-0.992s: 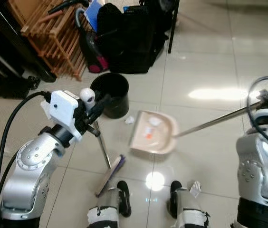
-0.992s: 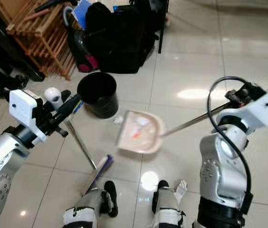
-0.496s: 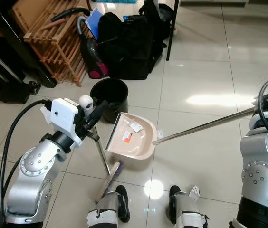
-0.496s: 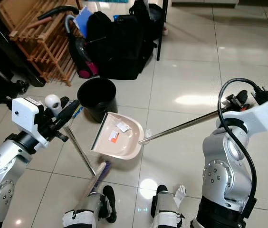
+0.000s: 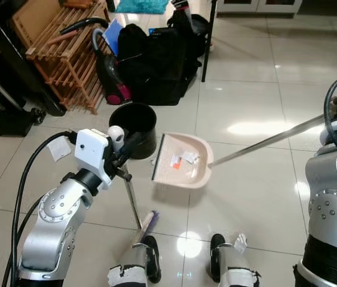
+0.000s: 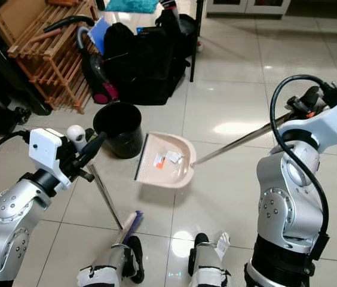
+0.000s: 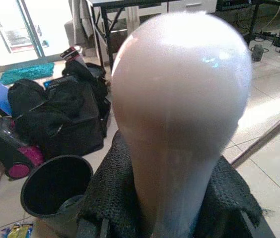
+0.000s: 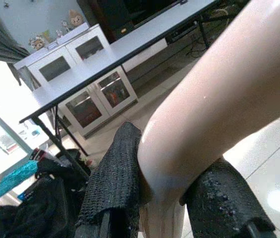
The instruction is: Sweep floor
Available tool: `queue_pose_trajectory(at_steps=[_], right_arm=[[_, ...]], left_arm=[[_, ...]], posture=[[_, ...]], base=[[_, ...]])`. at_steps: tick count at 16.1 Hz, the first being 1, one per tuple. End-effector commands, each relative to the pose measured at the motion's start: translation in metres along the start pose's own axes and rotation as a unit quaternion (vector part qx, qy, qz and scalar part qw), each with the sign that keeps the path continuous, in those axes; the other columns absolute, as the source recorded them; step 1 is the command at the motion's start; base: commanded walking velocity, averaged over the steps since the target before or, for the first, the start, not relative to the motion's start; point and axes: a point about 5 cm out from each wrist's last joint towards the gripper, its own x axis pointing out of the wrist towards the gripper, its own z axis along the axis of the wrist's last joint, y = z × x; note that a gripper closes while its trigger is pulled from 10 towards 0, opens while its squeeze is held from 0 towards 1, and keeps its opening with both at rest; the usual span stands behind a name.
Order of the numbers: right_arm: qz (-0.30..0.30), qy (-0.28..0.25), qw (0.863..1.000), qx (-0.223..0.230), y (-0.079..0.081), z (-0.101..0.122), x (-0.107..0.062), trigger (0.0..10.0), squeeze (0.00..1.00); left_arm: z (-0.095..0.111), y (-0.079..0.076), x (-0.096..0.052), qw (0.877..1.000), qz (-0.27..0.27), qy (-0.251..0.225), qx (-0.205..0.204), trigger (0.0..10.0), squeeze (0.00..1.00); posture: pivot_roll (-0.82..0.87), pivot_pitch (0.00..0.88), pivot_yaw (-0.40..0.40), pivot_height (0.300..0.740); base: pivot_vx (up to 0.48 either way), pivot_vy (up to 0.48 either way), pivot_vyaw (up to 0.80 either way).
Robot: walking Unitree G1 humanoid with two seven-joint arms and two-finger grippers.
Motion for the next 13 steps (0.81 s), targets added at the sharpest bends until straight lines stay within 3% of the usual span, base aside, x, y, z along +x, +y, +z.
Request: queue_pose_trajectory(at_steps=[1,5,13], right_arm=[[0.007,-0.025,1.0,0.013,0.004,0.014,0.0,10.0,0.0],[0.037,-0.012,0.999,-0.036,0.013,0.021,0.006,10.0,0.0],[0.063,0.036,0.995,-0.063,0.019,0.016,-0.002,10.0,0.0]], left_arm=[[-0.001,0.003,-0.002,1.0,0.009,0.007,0.009,10.0,0.0],[-0.001,0.003,0.002,1.0,0.007,0.008,0.014,10.0,0.0],[-0.001,-0.001,-0.007,1.0,0.005,0.015,0.02,10.0,0.0]], posture=[[-0.04,0.161,0.075,0.74],[-0.04,0.169,0.07,0.74],[-0.04,0.191,0.031,0.74]], base=[[0.0,0.0,0.0],[0.0,0.321,0.0],[0.0,0.368,0.0]])
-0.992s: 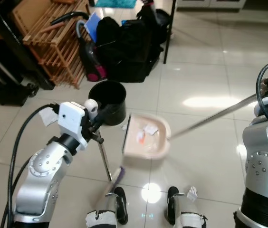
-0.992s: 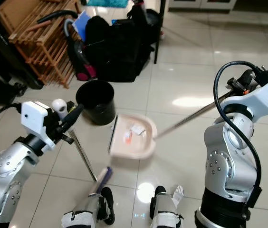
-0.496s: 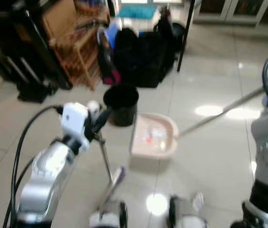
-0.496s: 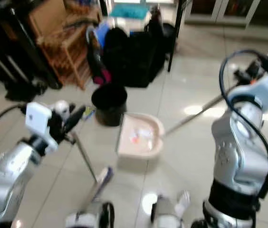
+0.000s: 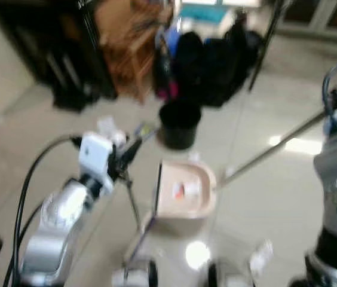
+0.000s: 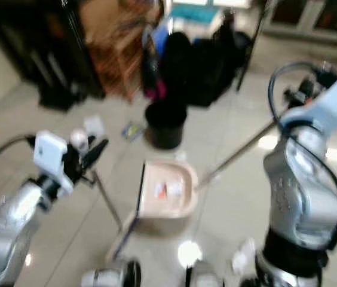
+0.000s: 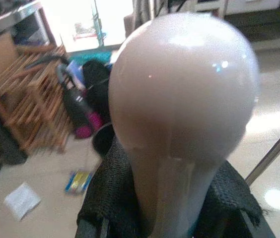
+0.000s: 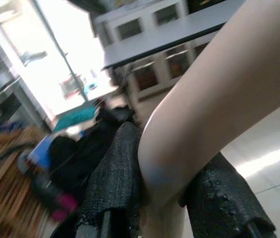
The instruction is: Sweep floor
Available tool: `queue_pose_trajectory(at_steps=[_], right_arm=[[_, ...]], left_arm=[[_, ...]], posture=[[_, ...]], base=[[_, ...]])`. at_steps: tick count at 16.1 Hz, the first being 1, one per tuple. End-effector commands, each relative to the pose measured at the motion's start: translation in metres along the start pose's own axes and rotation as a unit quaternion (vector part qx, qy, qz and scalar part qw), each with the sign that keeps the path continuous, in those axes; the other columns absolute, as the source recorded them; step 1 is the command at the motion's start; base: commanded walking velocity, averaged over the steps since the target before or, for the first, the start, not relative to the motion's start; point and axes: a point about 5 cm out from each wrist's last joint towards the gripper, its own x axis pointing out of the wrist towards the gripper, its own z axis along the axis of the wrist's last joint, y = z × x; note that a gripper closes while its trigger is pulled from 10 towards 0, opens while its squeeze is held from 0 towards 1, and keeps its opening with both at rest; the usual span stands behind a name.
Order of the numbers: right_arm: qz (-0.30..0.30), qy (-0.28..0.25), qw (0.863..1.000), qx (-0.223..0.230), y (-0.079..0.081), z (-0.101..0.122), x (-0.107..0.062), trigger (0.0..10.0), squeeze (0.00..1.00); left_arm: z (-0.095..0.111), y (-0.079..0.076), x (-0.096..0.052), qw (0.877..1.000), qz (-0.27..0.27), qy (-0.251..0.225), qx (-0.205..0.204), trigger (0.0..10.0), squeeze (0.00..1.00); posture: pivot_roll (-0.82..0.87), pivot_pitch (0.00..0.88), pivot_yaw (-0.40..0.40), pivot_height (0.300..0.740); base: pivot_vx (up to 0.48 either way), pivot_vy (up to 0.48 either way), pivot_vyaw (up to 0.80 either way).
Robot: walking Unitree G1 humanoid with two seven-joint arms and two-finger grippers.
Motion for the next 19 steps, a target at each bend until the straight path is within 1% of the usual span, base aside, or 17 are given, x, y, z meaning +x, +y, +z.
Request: queue_pose_trajectory(at_steps=[1,3,4,5,6,8,9,11,12,13,15,16,19], right_arm=[[0.013,-0.01,1.0,0.005,0.002,0.006,-0.005,10.0,0.0],[0.017,0.003,1.0,0.005,0.004,0.004,-0.009,10.0,0.0],[0.022,0.01,1.0,0.008,0.008,0.002,-0.01,10.0,0.0],[0.024,0.012,1.0,0.009,0.009,0.002,-0.011,10.0,0.0],[0.025,0.013,1.0,0.01,0.01,0.002,-0.012,10.0,0.0],[0.031,0.018,0.999,0.009,0.011,-0.001,-0.014,10.0,0.0],[0.033,0.019,0.999,0.007,0.012,-0.001,-0.015,10.0,0.0],[0.034,0.023,0.999,0.005,0.012,-0.003,-0.017,10.0,0.0],[0.033,0.026,0.999,0.004,0.011,-0.004,-0.017,10.0,0.0],[0.033,0.027,0.999,0.003,0.011,-0.004,-0.018,10.0,0.0],[0.035,0.02,0.999,0.001,0.012,-0.002,-0.015,10.0,0.0],[0.037,0.01,0.999,0.005,0.012,0.002,-0.012,10.0,0.0],[0.05,-0.003,0.999,0.001,0.014,0.006,-0.008,10.0,0.0]], left_arm=[[0.008,0.001,-0.002,1.0,0.005,-0.011,0.012,10.0,0.0],[0.007,0.001,-0.005,1.0,0.007,-0.007,0.013,10.0,0.0],[0.004,0.0,-0.007,1.0,0.01,0.006,0.008,10.0,0.0],[0.003,0.0,-0.008,1.0,0.013,0.006,0.003,10.0,0.0],[0.002,-0.002,-0.008,1.0,0.011,0.009,0.018,10.0,0.0],[0.002,-0.002,-0.007,0.999,0.016,0.017,0.043,10.0,0.0],[0.002,-0.003,-0.007,0.999,0.017,0.018,0.046,10.0,0.0],[0.002,-0.003,-0.006,0.999,0.021,0.018,0.038,10.0,0.0],[0.002,-0.001,-0.007,0.999,0.032,0.021,0.026,10.0,0.0],[0.002,-0.001,-0.006,0.999,0.03,0.021,0.021,10.0,0.0],[0.007,0.0,-0.005,0.999,0.027,0.014,0.038,10.0,0.0],[0.013,0.001,-0.004,0.998,0.029,-0.002,0.054,10.0,0.0],[0.02,0.004,-0.001,0.997,0.033,-0.02,0.061,10.0,0.0]], posture=[[-0.04,0.192,0.027,0.74],[-0.04,0.198,0.017,0.74],[-0.04,0.201,0.01,0.74],[-0.04,0.201,0.01,0.74],[-0.04,0.201,0.007,0.74],[-0.04,0.199,0.003,0.74],[-0.04,0.2,0.001,0.74],[-0.04,0.198,0.0,0.74],[-0.04,0.199,0.0,0.74],[-0.04,0.199,0.0,0.74],[-0.03,0.206,0.002,0.74],[-0.03,0.206,0.003,0.74],[-0.03,0.204,0.008,0.74]], base=[[0.0,0.368,0.0],[0.0,0.366,0.0],[0.0,0.0,0.0],[0.0,0.0,0.0],[0.0,0.0,0.0],[0.0,-0.36,0.0],[0.0,-0.48,0.0],[0.0,-0.48,0.0],[0.0,0.0,0.0],[0.0,0.0,0.0],[0.0,0.0,0.0],[0.0,0.0,0.0],[0.0,0.0,0.0]])
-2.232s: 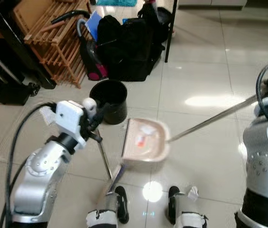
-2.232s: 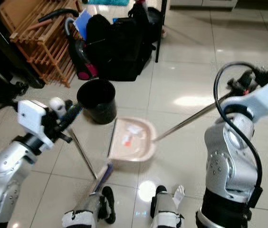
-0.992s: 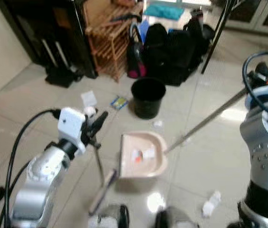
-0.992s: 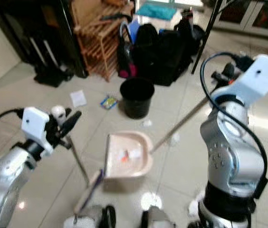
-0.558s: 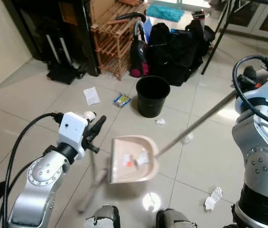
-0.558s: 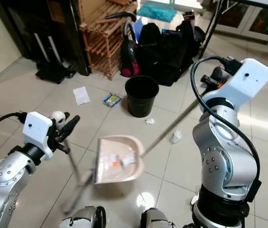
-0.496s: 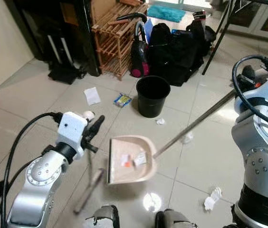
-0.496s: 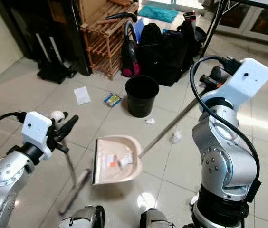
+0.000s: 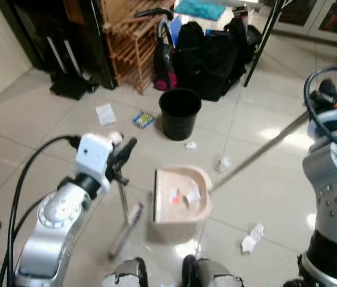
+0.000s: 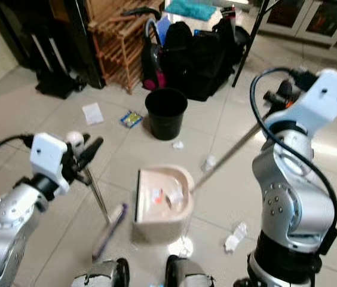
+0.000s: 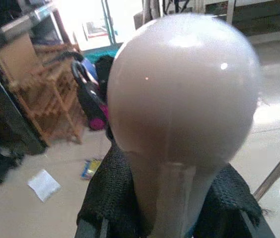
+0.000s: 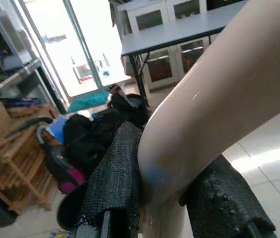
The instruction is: Sweep floor
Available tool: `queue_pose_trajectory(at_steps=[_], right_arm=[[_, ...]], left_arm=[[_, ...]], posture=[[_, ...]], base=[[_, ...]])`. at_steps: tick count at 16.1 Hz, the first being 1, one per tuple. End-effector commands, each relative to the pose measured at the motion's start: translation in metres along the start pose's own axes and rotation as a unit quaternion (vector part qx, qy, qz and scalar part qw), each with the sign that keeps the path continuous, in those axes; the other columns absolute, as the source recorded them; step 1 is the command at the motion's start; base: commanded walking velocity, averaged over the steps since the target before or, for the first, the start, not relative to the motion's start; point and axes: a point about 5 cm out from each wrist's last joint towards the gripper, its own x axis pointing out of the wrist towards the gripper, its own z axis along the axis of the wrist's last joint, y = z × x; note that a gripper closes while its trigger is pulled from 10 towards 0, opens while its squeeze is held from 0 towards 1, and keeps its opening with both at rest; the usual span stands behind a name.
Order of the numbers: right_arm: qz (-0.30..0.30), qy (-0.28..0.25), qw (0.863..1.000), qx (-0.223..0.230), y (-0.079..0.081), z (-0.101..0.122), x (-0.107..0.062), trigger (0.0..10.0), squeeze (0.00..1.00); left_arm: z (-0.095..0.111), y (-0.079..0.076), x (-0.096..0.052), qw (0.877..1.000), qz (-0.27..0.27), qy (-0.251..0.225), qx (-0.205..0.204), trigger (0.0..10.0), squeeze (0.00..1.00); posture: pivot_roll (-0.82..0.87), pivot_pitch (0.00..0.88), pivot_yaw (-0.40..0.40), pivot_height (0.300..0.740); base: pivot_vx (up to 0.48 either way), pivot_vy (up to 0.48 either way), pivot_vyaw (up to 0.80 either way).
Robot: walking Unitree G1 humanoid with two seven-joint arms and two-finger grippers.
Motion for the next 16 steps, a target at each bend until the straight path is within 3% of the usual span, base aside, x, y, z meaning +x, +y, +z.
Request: queue_pose_trajectory(at_steps=[1,5,16], right_arm=[[0.013,-0.014,1.0,0.004,0.003,0.005,0.001,10.0,0.0],[0.027,-0.026,0.999,0.001,0.009,0.01,0.002,10.0,0.0],[0.036,-0.059,0.997,0.031,0.021,0.031,0.015,10.0,0.0]], left_arm=[[0.009,0.004,-0.001,1.0,0.006,-0.02,0.013,10.0,0.0],[0.013,0.006,0.003,0.999,0.002,-0.03,0.016,10.0,0.0],[0.017,0.013,0.005,0.999,0.005,-0.039,0.024,10.0,0.0]], posture=[[-0.03,0.204,0.008,0.74],[-0.03,0.194,0.018,0.74],[-0.02,0.162,0.023,0.74]], base=[[0.0,0.0,0.0],[0.139,0.0,0.0],[0.382,0.0,-0.08]])
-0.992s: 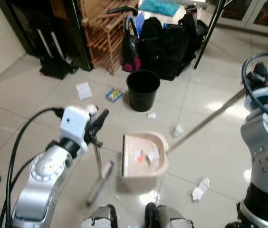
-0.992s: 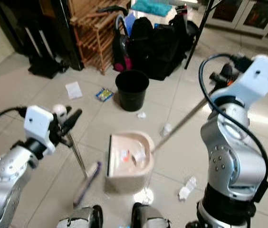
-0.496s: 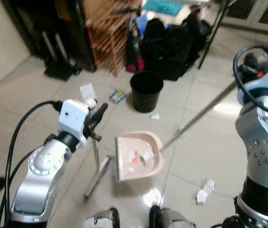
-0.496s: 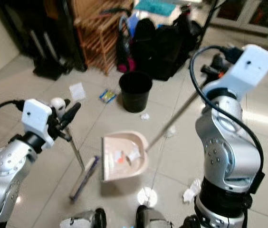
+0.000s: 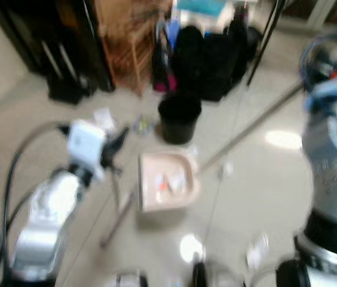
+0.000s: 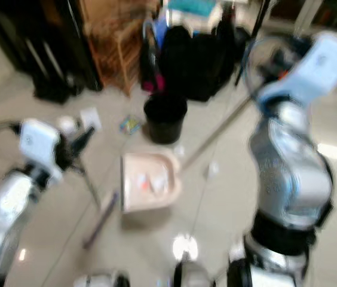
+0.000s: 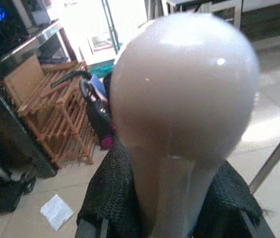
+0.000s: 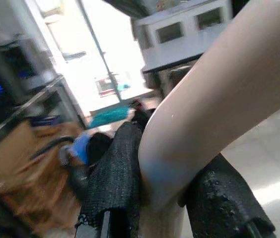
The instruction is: Sweep floor
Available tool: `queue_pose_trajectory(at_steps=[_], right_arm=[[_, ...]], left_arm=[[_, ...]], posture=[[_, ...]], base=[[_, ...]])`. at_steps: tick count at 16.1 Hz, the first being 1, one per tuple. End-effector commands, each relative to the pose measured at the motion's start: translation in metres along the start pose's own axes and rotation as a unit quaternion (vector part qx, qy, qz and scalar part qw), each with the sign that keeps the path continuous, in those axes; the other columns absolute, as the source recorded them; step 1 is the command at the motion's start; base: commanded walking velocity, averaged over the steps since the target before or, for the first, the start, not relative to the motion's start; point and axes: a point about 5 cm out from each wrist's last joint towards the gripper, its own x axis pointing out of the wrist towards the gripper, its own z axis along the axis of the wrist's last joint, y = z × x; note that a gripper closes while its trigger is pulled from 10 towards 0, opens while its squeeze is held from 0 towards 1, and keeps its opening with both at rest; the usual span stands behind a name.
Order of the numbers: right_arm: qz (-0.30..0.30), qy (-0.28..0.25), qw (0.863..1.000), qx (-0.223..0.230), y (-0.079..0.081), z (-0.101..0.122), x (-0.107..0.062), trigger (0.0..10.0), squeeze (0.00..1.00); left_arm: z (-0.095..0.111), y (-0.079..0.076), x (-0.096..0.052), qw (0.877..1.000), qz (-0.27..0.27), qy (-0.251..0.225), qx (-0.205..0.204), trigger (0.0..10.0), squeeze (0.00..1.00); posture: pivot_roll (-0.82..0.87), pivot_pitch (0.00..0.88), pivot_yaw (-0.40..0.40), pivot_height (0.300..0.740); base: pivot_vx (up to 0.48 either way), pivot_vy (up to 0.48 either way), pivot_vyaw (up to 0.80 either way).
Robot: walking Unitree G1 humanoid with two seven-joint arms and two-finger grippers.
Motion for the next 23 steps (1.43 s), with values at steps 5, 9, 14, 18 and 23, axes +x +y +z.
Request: queue_pose_trajectory(at_steps=[5,9,14,18,23], right_arm=[[0.01,-0.046,0.999,0.012,0.007,0.024,0.007,10.0,0.0],[-0.007,-0.036,0.999,0.01,0.008,0.028,0.016,10.0,0.0],[-0.008,-0.04,0.999,0.011,0.011,0.034,0.025,10.0,0.0],[0.007,-0.053,0.999,0.003,0.017,0.038,0.025,10.0,0.0],[0.013,-0.054,0.998,0.002,0.021,0.036,0.024,10.0,0.0]], left_arm=[[0.005,0.001,0.004,1.0,-0.006,-0.017,0.006,10.0,0.0],[0.002,-0.001,0.002,1.0,-0.01,-0.014,0.004,10.0,0.0],[-0.002,0.0,-0.003,1.0,-0.011,-0.006,0.006,10.0,0.0],[-0.006,-0.001,-0.008,1.0,-0.013,0.002,0.007,10.0,0.0],[-0.006,-0.001,-0.006,1.0,-0.013,-0.001,0.007,10.0,0.0]], posture=[[-0.03,0.151,0.031,0.74],[-0.03,0.149,0.027,0.74],[-0.02,0.142,0.02,0.74],[-0.02,0.134,0.014,0.74],[-0.02,0.119,0.015,0.74]], base=[[0.397,0.0,-0.28],[0.397,0.0,0.0],[0.396,0.0,0.0],[0.398,0.0,0.0],[0.397,0.0,0.0]])
